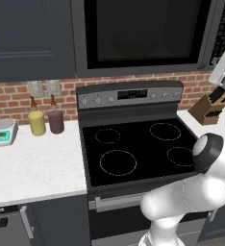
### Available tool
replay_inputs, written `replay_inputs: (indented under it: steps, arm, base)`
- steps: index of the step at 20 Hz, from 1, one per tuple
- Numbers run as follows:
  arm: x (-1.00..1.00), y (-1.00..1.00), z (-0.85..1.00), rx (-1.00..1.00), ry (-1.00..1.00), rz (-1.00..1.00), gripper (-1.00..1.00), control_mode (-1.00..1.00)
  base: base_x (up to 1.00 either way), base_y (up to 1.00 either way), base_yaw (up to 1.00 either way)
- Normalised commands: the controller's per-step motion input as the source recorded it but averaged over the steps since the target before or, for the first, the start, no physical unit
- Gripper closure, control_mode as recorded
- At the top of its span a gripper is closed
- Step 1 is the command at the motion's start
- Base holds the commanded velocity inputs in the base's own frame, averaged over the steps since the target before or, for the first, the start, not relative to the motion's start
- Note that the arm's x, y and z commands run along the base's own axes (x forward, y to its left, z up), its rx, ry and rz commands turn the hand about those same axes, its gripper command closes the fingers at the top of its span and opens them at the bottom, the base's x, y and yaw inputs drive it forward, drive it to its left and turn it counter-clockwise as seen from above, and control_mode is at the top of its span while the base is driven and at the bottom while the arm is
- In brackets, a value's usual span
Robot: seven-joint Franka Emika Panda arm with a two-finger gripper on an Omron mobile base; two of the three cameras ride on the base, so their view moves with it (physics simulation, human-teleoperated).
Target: Open the microwave, place the bowl with waffle inside the microwave, then close the microwave door and turn it on.
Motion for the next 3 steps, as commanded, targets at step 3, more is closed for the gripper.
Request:
replay_inputs:
  steps: [3]
  arm:
    - [0.94,0.11,0.0,-0.07,0.19,0.04,1.0,-1.0]
  base:
    - [0.0,0.0,0.0]
